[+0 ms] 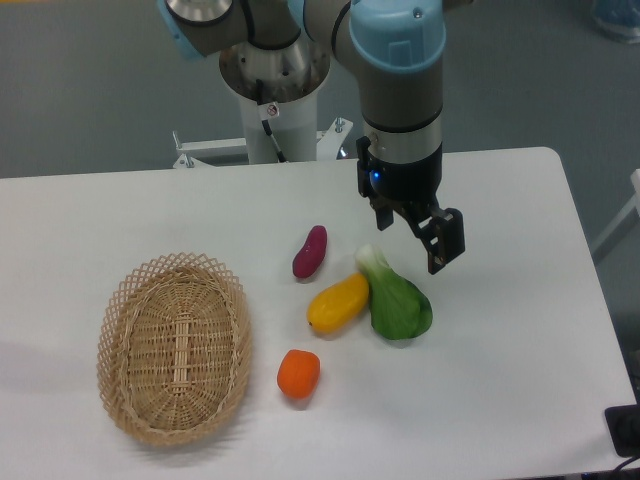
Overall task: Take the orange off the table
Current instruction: 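Move the open gripper down and over toward the small orange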
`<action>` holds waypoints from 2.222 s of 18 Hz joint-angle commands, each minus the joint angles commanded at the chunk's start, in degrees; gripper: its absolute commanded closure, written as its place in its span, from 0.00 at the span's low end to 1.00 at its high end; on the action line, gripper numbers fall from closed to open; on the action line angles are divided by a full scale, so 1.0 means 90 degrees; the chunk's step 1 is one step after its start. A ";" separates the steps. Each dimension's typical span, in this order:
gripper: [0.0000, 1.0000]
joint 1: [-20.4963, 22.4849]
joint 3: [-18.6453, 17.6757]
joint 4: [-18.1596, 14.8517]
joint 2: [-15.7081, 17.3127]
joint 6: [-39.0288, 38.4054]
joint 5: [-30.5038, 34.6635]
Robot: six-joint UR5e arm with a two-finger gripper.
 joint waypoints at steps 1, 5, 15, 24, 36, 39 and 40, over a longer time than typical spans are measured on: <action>0.00 0.0010 0.0000 0.0000 0.0000 0.0000 0.0000; 0.00 -0.0010 -0.0068 0.0010 0.0010 -0.0019 0.0000; 0.00 -0.0380 -0.0645 0.1494 -0.0429 -0.3230 -0.0673; 0.00 -0.0449 -0.0898 0.1543 -0.0996 -0.3897 -0.1240; 0.00 -0.0459 -0.1846 0.2764 -0.1337 -0.3428 -0.1260; 0.00 -0.0575 -0.1865 0.2764 -0.1484 -0.3399 -0.1240; 0.00 -0.0654 -0.1875 0.2773 -0.1542 -0.3418 -0.1231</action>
